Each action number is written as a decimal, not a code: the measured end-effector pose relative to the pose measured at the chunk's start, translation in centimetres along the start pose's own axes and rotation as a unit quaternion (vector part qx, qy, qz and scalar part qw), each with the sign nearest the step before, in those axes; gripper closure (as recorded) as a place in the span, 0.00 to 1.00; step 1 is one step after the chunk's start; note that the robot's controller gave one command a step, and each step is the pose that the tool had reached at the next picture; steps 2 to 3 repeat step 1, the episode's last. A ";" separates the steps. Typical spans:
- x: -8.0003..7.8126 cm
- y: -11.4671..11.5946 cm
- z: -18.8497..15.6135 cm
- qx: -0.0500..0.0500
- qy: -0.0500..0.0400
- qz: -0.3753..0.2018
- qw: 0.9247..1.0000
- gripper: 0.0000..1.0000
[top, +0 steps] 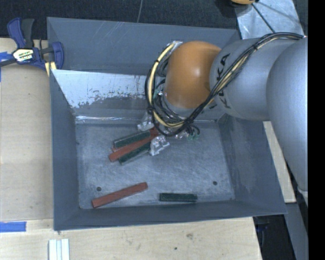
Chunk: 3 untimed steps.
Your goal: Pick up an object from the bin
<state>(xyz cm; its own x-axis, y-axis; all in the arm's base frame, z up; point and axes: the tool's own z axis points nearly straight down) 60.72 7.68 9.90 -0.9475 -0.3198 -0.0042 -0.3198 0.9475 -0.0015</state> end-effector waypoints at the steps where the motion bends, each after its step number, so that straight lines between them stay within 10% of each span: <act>1: 0.0 0.0 -0.6 0.000 0.000 0.000 1.000 1.00; 3: 0.0 0.0 -0.6 0.000 0.000 0.000 1.000 1.00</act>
Offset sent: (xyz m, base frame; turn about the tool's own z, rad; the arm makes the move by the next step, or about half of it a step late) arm 0.0000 0.0001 0.0376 0.0000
